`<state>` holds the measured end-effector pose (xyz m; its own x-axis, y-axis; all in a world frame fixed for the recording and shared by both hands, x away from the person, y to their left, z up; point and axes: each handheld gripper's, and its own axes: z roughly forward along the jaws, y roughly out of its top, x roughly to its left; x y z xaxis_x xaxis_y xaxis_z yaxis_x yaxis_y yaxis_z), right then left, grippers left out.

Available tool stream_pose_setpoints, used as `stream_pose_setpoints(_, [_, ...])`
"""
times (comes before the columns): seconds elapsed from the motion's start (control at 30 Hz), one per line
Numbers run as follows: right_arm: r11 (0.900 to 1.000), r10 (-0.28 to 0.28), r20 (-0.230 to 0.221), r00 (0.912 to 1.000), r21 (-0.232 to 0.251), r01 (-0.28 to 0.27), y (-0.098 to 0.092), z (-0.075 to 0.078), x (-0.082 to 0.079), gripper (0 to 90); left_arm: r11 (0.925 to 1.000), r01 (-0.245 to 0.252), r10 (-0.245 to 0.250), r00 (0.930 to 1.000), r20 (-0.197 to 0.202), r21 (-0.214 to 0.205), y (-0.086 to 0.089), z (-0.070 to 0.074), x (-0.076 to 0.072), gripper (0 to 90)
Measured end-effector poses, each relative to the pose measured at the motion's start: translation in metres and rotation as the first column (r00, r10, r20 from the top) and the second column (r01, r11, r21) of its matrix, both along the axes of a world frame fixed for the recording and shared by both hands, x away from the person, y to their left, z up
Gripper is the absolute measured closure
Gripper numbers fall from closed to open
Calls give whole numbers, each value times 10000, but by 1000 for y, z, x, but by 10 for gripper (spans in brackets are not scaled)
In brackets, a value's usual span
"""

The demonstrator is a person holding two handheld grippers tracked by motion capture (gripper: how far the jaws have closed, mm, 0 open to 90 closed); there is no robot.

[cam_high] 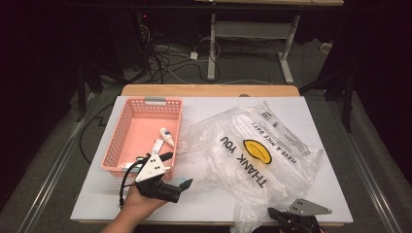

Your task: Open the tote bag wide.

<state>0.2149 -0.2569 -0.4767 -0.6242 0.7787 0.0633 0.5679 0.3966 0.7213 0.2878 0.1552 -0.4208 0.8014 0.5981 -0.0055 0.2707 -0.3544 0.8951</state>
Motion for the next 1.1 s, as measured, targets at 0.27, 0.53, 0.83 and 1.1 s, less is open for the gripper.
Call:
stream_pose_setpoints(0.27, [9996, -197, 237, 9995, -211, 202, 20, 2, 39, 900, 10000, 7, -7, 10000, 30, -43, 1, 1, 0, 0])
stream_pose_setpoints(0.53, [9994, -284, 709, 9971, -191, 298, 29, 7, 43, 900, 9999, 42, -42, 10000, 20, -124, 2, 1, 0, 0])
stream_pose_setpoints(0.83, [9997, -208, 1110, 9936, 119, 196, 24, 13, 17, 807, 9998, -63, 62, 10000, -31, -172, 4, 1, 0, 0])
stream_pose_setpoints(1.1, [9462, -3228, 1813, 9289, 854, 3121, -56, 35, 82, 512, 9998, -55, 54, 10000, -78, -200, 4, 0, 1, 0])
